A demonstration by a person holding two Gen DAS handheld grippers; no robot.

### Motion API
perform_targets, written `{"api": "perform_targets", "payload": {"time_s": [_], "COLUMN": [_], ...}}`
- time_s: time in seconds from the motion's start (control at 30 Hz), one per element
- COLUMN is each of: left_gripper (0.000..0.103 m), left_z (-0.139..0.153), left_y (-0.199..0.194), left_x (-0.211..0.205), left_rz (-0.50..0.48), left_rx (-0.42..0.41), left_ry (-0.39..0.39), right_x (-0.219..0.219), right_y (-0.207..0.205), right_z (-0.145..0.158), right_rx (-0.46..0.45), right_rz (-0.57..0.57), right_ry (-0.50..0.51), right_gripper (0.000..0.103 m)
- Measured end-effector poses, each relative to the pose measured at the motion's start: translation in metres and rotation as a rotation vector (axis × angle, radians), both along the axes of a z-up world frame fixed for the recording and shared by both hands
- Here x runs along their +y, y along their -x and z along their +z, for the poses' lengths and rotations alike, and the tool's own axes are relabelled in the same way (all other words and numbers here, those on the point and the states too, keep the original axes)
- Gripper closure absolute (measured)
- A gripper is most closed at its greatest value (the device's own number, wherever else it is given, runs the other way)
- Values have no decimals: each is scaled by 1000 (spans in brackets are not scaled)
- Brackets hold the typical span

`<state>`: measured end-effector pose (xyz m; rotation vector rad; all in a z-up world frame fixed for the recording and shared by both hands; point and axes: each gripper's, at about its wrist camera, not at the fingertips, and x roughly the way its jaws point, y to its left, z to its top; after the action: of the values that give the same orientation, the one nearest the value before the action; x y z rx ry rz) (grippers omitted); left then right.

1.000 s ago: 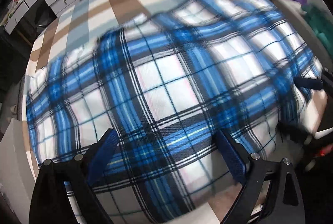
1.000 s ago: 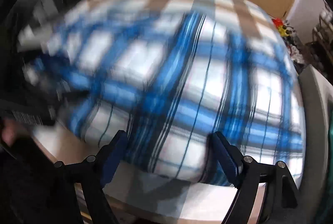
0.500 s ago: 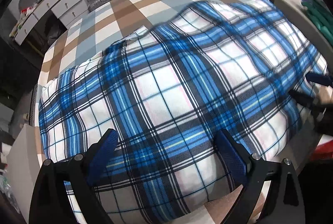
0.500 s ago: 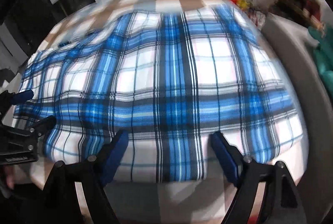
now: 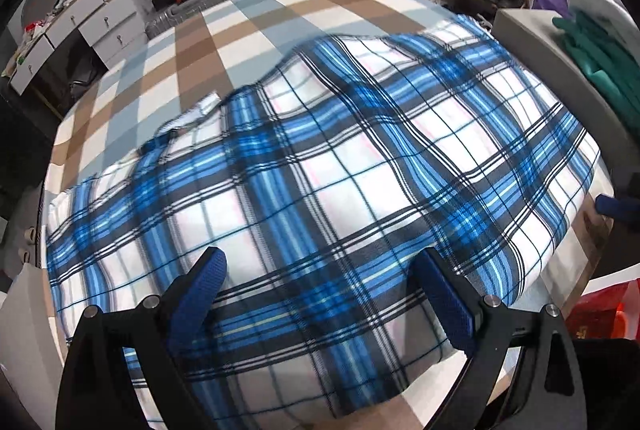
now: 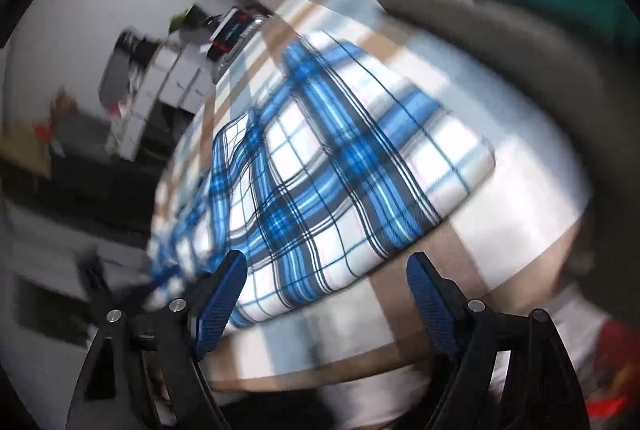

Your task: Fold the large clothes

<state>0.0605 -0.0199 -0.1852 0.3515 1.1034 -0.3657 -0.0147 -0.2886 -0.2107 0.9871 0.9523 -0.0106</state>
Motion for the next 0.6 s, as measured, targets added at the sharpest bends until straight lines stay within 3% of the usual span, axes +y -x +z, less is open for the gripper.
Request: {"api": "perform_targets", "payload": {"time_s": [0.17, 0.23, 0.3, 0.4, 0.47, 0.53, 0.6], "left_gripper": [9, 9, 9, 9, 9, 9, 9], "left_z": [-11, -13, -14, -16, -15, -16, -17], "left_y": [-14, -17, -16, -16, -16, -15, -16], "left_x": [8, 10, 8, 6, 6, 6, 5], "left_rz": [35, 35, 27, 23, 24, 25, 25], "left_rx": [78, 98, 103, 105, 108, 106, 99], "left_ry": [38, 51, 47, 42, 44, 45, 46], "right_x": [-11, -9, 1, 16, 20, 20, 18], "right_y": [-12, -23, -31, -42, -45, -46, -43], "right_z": [-14, -14, -10, -2, 1, 8, 18], "right_rx": [-8, -16, -36, -30, -29, -49, -84], "right_rz": [-43, -71, -72, -71, -88, -98, -92], "right_ry": [-122, -128, -114, -1, 53, 109, 207], "right_gripper": [19, 9, 0, 0, 17, 72, 95]}}
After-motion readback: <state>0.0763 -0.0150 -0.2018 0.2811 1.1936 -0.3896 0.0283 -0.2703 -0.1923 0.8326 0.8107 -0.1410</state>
